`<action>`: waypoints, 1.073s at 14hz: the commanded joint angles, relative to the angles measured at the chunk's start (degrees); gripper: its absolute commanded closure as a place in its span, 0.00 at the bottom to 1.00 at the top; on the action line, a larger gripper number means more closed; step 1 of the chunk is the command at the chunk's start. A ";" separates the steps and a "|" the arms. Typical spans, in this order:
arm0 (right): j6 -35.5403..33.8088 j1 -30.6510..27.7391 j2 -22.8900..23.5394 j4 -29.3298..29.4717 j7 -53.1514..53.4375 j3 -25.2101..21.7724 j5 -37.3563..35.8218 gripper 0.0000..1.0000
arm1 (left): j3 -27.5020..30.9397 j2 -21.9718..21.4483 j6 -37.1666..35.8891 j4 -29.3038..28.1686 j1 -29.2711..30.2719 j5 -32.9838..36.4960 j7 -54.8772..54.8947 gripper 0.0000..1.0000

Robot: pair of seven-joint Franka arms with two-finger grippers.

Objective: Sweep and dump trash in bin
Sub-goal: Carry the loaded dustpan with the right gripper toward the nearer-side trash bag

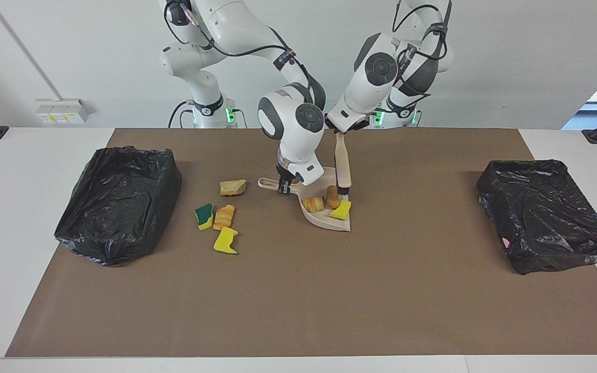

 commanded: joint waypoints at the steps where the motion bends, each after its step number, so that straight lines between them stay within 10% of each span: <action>1: 0.68 -0.16 -0.61 -0.86 -1.08 0.18 0.27 1.00 | -0.80 -7.96 1.81 -8.24 -0.55 -0.40 -1.19 1.00; 15: -5.56 -11.21 -8.24 0.98 -8.19 0.09 1.33 1.00 | -20.57 -17.39 15.34 -22.85 -3.11 -18.22 -10.16 1.00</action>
